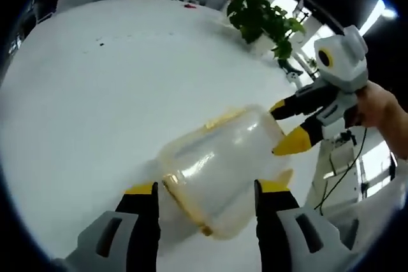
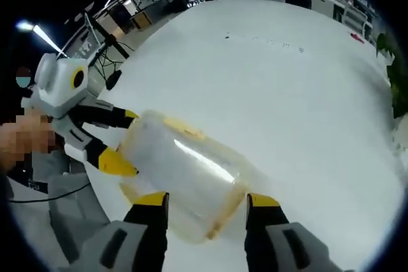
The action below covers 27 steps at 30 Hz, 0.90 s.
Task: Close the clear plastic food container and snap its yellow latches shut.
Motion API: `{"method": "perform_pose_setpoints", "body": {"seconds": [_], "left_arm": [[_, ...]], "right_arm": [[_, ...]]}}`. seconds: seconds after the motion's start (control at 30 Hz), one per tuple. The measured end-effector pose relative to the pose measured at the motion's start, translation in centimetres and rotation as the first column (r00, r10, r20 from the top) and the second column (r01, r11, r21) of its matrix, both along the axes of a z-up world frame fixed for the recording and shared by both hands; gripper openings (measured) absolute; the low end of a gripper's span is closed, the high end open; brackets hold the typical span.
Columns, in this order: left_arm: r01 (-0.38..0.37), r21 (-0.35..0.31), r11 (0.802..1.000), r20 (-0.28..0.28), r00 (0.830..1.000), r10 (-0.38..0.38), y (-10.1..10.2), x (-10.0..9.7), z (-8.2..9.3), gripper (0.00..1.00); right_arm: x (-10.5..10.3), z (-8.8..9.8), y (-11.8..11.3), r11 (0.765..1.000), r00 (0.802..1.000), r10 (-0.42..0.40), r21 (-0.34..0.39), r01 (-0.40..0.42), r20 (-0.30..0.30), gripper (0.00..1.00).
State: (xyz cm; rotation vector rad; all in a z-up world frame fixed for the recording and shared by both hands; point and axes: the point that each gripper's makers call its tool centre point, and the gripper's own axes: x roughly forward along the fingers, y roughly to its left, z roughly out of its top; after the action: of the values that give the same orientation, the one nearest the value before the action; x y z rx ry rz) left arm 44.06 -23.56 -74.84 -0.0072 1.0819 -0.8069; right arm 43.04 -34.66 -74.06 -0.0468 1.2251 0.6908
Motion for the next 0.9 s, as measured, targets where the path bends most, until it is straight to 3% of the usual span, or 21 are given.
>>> {"method": "perform_pose_setpoints", "body": {"seconds": [0.1,0.2,0.3,0.37,0.53,0.6,0.7,0.8,0.87,0.9], "left_arm": [[0.029,-0.003,1.0,0.027,0.999,-0.029,0.3,-0.1,0.5,0.67],[0.081,0.017,0.997,0.1,0.992,-0.083,0.7,0.3,1.2,0.72],[0.114,-0.002,0.994,0.118,0.987,-0.113,0.5,0.1,1.9,0.77],[0.176,0.025,0.984,0.199,0.964,-0.178,0.6,0.4,2.6,0.77],[0.261,0.032,0.965,0.268,0.928,-0.259,0.4,0.1,3.9,0.76],[0.29,0.031,0.956,0.281,0.916,-0.287,0.3,0.0,4.2,0.75],[0.367,0.052,0.929,0.329,0.872,-0.363,0.2,-0.2,4.9,0.7],[0.388,0.037,0.921,0.354,0.857,-0.376,0.0,-0.2,5.7,0.62],[0.391,0.036,0.92,0.377,0.847,-0.375,0.0,0.1,6.2,0.59],[0.402,0.033,0.915,0.401,0.833,-0.38,-0.2,0.4,6.6,0.57]], "right_arm": [[0.3,0.5,-0.5,1.0,0.999,0.003,0.003,-0.003,0.041,0.47],[0.6,2.0,0.2,0.997,0.997,0.006,0.08,-0.012,0.073,0.51],[0.8,2.5,-0.1,0.996,0.994,0.034,0.077,-0.042,0.103,0.51],[1.0,3.0,-0.4,0.993,0.983,0.094,0.053,-0.104,0.158,0.52],[0.6,4.5,-0.3,0.978,0.958,0.188,0.052,-0.203,0.217,0.53],[0.5,5.3,0.0,0.959,0.934,0.251,0.066,-0.276,0.253,0.51],[0.4,6.4,0.2,0.926,0.881,0.341,0.046,-0.375,0.327,0.48],[0.2,7.0,0.3,0.906,0.852,0.38,0.039,-0.421,0.361,0.44],[0.1,7.6,0.4,0.888,0.819,0.409,0.032,-0.459,0.403,0.42],[0.1,7.8,0.5,0.878,0.802,0.424,0.026,-0.478,0.42,0.41]]}}
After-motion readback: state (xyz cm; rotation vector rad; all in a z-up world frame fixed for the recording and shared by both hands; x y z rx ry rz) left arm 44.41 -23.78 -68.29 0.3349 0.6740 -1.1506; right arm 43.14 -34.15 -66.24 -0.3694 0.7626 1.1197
